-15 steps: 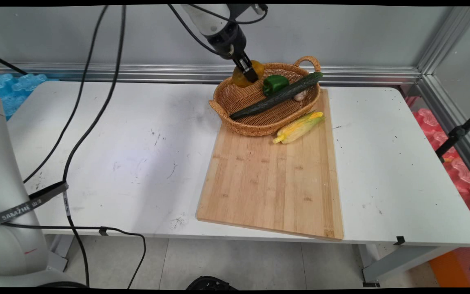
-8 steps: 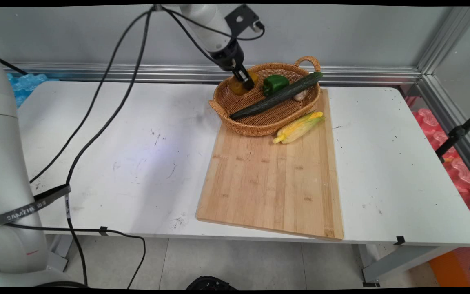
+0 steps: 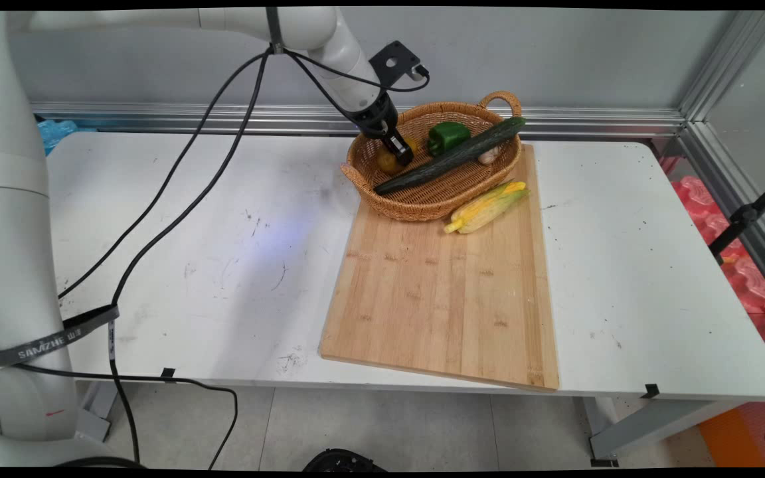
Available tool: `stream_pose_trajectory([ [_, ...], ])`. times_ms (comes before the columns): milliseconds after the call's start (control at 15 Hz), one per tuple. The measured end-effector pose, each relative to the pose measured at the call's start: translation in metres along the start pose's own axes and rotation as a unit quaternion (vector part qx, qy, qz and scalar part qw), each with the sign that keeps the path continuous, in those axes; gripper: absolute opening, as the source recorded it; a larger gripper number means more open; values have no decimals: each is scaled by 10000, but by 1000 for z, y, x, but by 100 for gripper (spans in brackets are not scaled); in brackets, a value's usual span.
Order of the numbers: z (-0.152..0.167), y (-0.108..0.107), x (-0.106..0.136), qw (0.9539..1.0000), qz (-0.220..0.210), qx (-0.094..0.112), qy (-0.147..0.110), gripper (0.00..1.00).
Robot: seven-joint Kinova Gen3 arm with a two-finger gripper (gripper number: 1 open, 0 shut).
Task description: Place the picked object in the vegetable basket
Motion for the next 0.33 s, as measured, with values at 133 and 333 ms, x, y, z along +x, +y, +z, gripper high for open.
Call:
stream_pose_trajectory([
  [133,4,1,0,10000,5,-61,20,100],
  [333,2,0,4,9999,47,-112,96,100],
])
